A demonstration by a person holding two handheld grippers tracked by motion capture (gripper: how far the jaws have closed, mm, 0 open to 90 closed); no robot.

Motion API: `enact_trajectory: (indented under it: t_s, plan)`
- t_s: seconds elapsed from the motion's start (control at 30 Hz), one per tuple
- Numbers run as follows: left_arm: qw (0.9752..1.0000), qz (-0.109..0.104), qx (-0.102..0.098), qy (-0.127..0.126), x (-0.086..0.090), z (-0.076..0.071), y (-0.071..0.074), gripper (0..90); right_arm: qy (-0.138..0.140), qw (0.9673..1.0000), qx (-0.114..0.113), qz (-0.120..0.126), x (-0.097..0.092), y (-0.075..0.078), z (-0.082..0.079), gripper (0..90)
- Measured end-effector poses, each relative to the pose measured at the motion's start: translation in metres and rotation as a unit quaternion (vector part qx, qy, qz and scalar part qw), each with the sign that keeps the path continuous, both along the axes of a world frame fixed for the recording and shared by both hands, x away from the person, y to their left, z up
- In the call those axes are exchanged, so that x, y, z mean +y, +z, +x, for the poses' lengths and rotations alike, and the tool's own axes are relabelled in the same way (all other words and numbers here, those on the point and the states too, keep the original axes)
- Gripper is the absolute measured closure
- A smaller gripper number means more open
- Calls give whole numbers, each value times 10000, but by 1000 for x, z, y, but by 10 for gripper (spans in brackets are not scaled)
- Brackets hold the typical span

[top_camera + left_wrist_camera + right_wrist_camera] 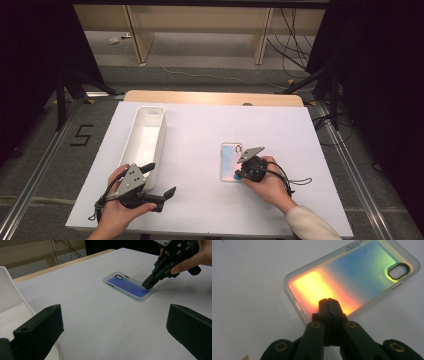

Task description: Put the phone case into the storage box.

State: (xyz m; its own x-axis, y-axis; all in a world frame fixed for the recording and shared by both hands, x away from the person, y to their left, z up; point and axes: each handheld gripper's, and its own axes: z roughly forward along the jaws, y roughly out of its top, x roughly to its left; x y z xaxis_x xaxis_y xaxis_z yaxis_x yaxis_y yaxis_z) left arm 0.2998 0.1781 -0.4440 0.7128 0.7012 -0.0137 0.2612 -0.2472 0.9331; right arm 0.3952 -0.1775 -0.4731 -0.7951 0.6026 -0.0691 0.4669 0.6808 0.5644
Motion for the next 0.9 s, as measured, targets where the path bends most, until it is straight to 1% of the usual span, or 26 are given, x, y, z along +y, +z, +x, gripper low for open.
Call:
enact_trajectory:
  t_s: [0.03,0.1,0.13,0.17,0.3,0.33,0.37,0.4,0.43,0.47,0.5,0.53,0.57,0.6,0.63,0.67,0.7,0.73,0.77,0.8,0.83,0.87,0.9]
  plan:
    - [10000,1,0,1,0,0,0,4,11,10000,75,17,0,1,0,900]
    - [10000,6,-1,1,0,0,0,4,27,10000,91,22,0,1,0,900]
    - [10000,7,-5,0,0,0,0,4,24,10000,25,-2,0,0,0,900]
    - [10000,5,-7,-8,0,0,0,4,26,10000,17,4,0,0,0,900]
    - [10000,11,-4,-2,0,0,0,4,10,10000,63,48,-1,1,-1,900]
    - [10000,7,-10,-3,0,0,0,4,17,10000,2,64,-1,3,-1,900]
    - [10000,25,-32,-37,0,1,0,4,17,10000,2,64,-1,3,-1,891]
    - [10000,4,-1,-1,0,0,0,4,-69,9999,6,100,-1,4,-2,878]
    - [10000,5,1,-1,0,0,0,4,-69,9999,-99,97,-1,4,-2,866]
    - [10000,12,-5,0,0,0,0,6,-37,10000,56,41,-3,8,-2,837]
    - [10000,5,0,6,0,0,0,6,-37,10000,56,41,-3,8,-2,837]
    - [10000,-8,19,-16,0,0,0,7,-33,10000,1,27,-3,8,-2,819]
    - [10000,-24,32,-6,-1,0,0,7,-13,10000,18,49,-4,9,-2,795]
    - [10000,-17,27,-15,-1,0,0,7,23,9999,-111,84,-5,8,-1,781]
    - [10000,-13,25,-17,-1,0,0,7,32,9999,-124,89,-5,8,-1,760]
    - [10000,-41,26,-39,-1,0,0,7,25,9999,-97,36,-6,9,-1,721]
    - [10000,-34,8,-10,-1,0,0,7,83,9999,-66,68,-7,11,-1,673]
    - [10000,-31,4,-9,-1,1,0,7,25,10000,8,38,-7,12,-1,657]
    - [10000,-29,2,-13,-1,1,0,7,24,9999,-135,52,-8,11,1,647]
    - [10000,-36,7,-22,-1,1,0,7,66,9999,-144,67,-9,12,1,625]
    - [10000,-40,10,-21,-1,1,0,7,43,9999,-86,78,-10,13,1,602]
    - [10000,-35,16,-36,-1,1,0,7,49,9999,-130,97,-10,14,1,582]
    - [10000,-36,22,-32,-1,0,0,7,46,9999,-31,91,-10,17,1,547]
